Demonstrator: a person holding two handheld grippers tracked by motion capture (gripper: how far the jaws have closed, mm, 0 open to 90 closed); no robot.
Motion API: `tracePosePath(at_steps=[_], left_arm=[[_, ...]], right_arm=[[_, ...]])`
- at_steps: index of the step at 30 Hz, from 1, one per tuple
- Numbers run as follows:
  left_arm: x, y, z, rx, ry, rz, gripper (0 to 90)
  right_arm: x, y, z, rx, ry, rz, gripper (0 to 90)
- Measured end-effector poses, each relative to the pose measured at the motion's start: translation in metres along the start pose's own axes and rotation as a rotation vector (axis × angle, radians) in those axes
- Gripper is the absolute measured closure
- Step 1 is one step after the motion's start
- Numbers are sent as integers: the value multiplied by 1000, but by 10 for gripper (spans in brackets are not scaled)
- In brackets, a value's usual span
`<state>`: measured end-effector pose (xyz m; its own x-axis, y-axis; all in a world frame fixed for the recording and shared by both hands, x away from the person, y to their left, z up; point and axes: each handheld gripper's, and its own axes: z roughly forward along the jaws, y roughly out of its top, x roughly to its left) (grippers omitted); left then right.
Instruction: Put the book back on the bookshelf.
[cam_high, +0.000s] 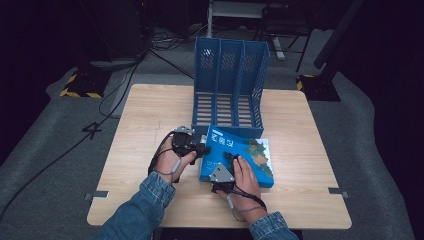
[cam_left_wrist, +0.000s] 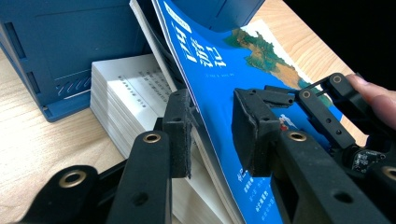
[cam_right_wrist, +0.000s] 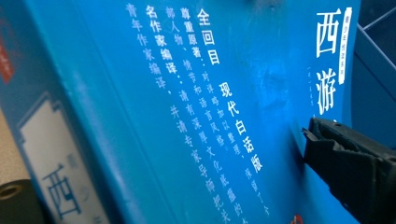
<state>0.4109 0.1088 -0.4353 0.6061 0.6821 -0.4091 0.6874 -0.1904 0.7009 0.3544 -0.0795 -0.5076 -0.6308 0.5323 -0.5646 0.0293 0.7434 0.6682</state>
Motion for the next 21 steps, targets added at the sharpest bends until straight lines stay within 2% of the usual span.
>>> tracePosePath(at_steps=[3, 5, 8, 11, 13, 15, 17, 21], left_arm=[[3, -1, -1, 1, -4, -1, 627], [5, -2, -2, -1, -17, -20, 610], [5, -3, -2, 11, -50, -45, 613], [3, -4, -3, 5, -46, -33, 608], [4, -4, -7, -24, -37, -26, 580], [7, -3, -14, -48, -28, -28, 566], [11, -4, -20, -65, -15, -32, 564], [24, -9, -30, -75, 28, -39, 557]], right_arm=[[0, 0, 0, 0, 9, -4, 78], [-1, 1, -1, 2, 29, -13, 128], [1, 5, -2, 14, 49, -59, 199], [2, 8, -3, 31, 56, -80, 249], [4, 9, -3, 30, 56, -102, 291], [4, 11, -6, 28, 48, -113, 384], [4, 16, -10, 35, 30, -146, 479], [-5, 25, -18, 34, 21, -128, 565]])
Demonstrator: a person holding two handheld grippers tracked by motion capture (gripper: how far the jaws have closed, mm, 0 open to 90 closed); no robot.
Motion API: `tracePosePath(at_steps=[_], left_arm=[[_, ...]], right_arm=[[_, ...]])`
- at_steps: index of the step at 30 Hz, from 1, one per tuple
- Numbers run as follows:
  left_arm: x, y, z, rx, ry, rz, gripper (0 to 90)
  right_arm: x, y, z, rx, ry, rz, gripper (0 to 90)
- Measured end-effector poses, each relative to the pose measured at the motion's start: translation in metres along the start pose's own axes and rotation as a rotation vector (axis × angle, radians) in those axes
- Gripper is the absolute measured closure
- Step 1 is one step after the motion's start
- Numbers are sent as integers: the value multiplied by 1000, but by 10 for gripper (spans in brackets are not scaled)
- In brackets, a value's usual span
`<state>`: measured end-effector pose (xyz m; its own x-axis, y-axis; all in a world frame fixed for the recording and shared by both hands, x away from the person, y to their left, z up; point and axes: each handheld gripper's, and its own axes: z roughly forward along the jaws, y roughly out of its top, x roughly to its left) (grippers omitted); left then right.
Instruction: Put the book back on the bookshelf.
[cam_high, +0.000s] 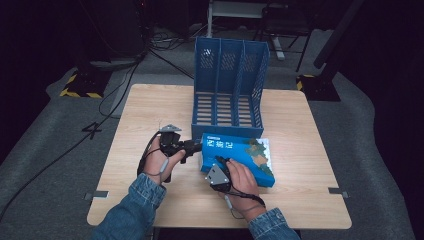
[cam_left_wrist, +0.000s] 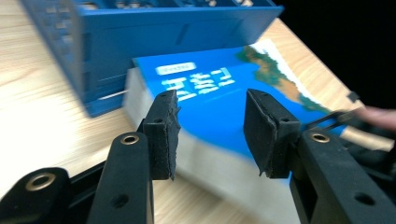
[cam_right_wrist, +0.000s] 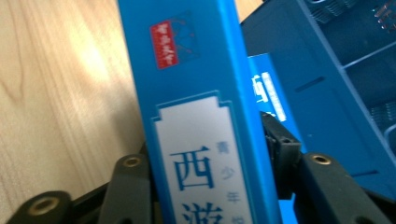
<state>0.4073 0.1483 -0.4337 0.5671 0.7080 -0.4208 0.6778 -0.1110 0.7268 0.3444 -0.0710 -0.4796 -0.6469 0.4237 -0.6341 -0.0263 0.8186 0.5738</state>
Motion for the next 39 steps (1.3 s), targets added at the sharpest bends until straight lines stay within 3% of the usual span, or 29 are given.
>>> tracePosePath(at_steps=[6, 15, 17, 20, 25, 26, 28, 34, 39], left_arm=[[21, -13, -8, 19, 82, 5, 557], [41, -40, -12, 116, 207, 63, 550], [45, -43, -12, 138, 241, 99, 546], [49, -48, -8, 146, 261, 147, 495], [53, -53, -3, 161, 256, 173, 471], [55, -53, -1, 166, 267, 196, 462], [58, -55, 0, 155, 274, 237, 430], [61, -57, 3, 133, 287, 295, 373], [62, -57, 3, 126, 290, 295, 370]], right_arm=[[-26, 2, -16, -40, 18, 111, 589], [-56, 10, -41, -78, 71, 265, 604], [-60, 11, -45, -83, 84, 285, 605], [-68, 13, -50, -94, 111, 316, 607], [-80, 14, -58, -118, 138, 372, 609], [-83, 14, -60, -126, 145, 386, 609], [-90, 14, -64, -143, 157, 409, 610], [-108, 7, -72, -198, 232, 452, 611], [-122, -1, -79, -253, 287, 502, 612]])
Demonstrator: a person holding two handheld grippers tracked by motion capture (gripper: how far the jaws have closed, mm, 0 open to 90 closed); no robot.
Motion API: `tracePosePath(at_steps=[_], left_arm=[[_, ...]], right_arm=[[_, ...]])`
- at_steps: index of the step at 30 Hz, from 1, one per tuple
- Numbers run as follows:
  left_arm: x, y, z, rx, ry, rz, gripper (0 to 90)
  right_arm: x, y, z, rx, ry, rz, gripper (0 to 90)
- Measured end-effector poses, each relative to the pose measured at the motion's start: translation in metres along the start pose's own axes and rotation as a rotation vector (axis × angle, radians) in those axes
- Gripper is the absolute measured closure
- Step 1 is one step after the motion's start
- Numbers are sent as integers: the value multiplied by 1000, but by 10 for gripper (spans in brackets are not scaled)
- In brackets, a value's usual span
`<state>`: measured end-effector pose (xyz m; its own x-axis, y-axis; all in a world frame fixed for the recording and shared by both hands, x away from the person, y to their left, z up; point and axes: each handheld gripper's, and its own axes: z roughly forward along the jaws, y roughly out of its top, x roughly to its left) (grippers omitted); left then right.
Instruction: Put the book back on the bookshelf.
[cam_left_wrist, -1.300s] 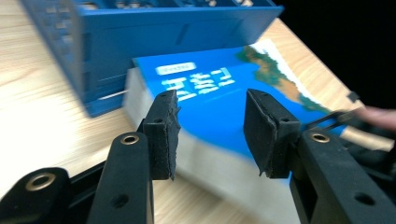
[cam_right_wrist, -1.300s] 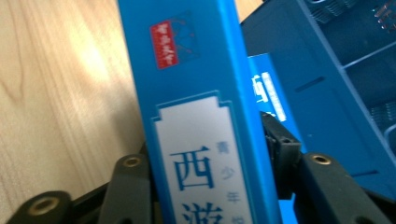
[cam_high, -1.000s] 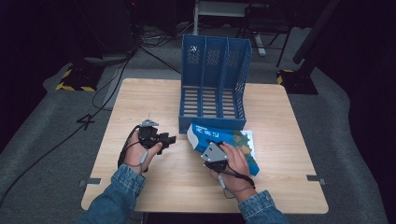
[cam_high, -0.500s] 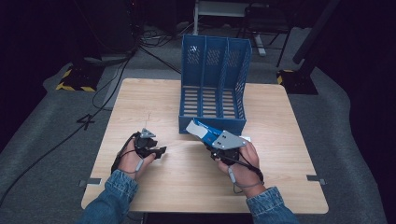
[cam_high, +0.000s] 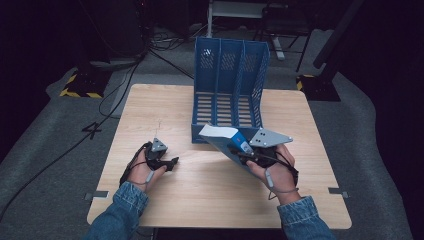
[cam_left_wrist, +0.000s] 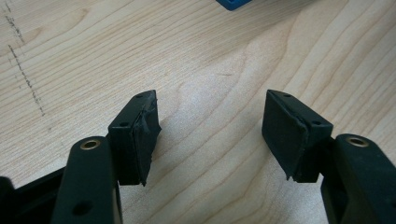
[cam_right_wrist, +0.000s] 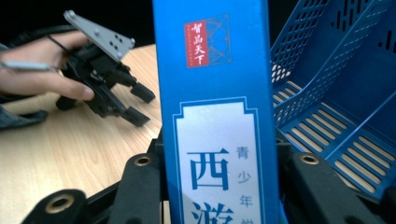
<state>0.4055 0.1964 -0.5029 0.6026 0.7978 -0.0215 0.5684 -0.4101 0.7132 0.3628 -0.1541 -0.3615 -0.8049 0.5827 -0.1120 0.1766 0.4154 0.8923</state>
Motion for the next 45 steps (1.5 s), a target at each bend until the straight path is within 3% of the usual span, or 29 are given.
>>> tracePosePath(at_steps=[5, 10, 27, 34, 45], left_arm=[[1, 0, 1, -3, 9, -5, 370], [1, 0, 1, -4, 9, -9, 370], [1, 1, 1, -1, 16, -3, 370], [-1, -4, -3, -2, 20, -15, 378], [-2, -8, -7, -2, 34, -28, 378]], right_arm=[[-9, 6, -8, -18, 51, 25, 613], [-15, 9, -14, -31, 100, 13, 613], [-25, 26, -32, -66, 149, 78, 615], [-30, 40, -37, -78, 141, 104, 615], [-44, 66, -47, -144, 117, 143, 615]])
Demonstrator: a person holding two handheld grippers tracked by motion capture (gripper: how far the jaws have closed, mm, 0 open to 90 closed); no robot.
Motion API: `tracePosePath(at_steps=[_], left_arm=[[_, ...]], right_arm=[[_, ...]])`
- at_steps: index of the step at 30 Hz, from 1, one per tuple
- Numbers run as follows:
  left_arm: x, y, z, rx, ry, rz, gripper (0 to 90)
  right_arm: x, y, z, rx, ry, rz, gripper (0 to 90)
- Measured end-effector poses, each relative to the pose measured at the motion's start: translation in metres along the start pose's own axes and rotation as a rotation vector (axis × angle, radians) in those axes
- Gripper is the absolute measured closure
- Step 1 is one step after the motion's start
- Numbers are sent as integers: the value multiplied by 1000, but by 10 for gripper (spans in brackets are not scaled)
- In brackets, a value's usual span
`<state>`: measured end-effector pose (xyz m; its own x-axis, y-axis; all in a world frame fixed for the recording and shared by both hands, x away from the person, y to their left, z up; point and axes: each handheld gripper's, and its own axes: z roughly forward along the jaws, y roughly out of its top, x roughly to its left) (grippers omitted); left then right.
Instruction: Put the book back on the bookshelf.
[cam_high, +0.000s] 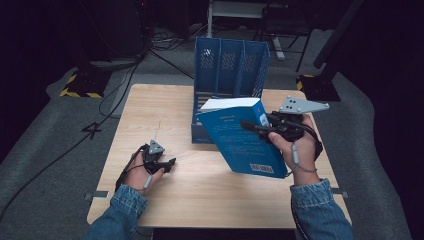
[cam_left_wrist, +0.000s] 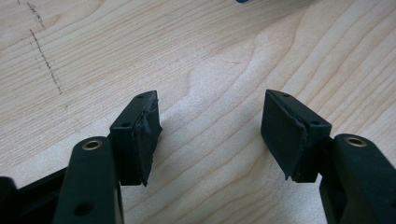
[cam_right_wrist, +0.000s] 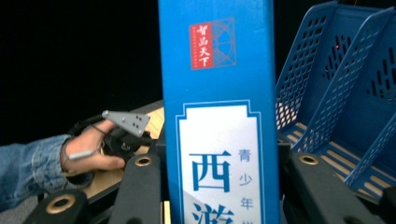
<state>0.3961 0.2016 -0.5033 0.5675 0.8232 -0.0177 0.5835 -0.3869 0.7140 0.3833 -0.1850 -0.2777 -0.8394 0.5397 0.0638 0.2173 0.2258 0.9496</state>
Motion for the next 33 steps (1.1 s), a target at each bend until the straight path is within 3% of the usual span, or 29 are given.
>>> tracePosePath(at_steps=[9, 17, 21, 28, 33], left_arm=[[0, 0, 0, 1, 1, 3, 379], [0, 0, 0, -1, -1, 1, 378], [0, 0, 0, -1, -1, 0, 378], [1, 0, 0, 2, 0, -1, 378], [1, 0, 0, 2, 0, -1, 378]], right_arm=[[-7, 19, -1, -39, -36, 11, 615], [-23, 37, 1, -67, -91, 23, 616], [-35, 41, 3, -101, -121, 54, 616], [-50, 52, 8, -102, -175, 44, 616], [-63, 57, 11, -113, -195, 78, 616]])
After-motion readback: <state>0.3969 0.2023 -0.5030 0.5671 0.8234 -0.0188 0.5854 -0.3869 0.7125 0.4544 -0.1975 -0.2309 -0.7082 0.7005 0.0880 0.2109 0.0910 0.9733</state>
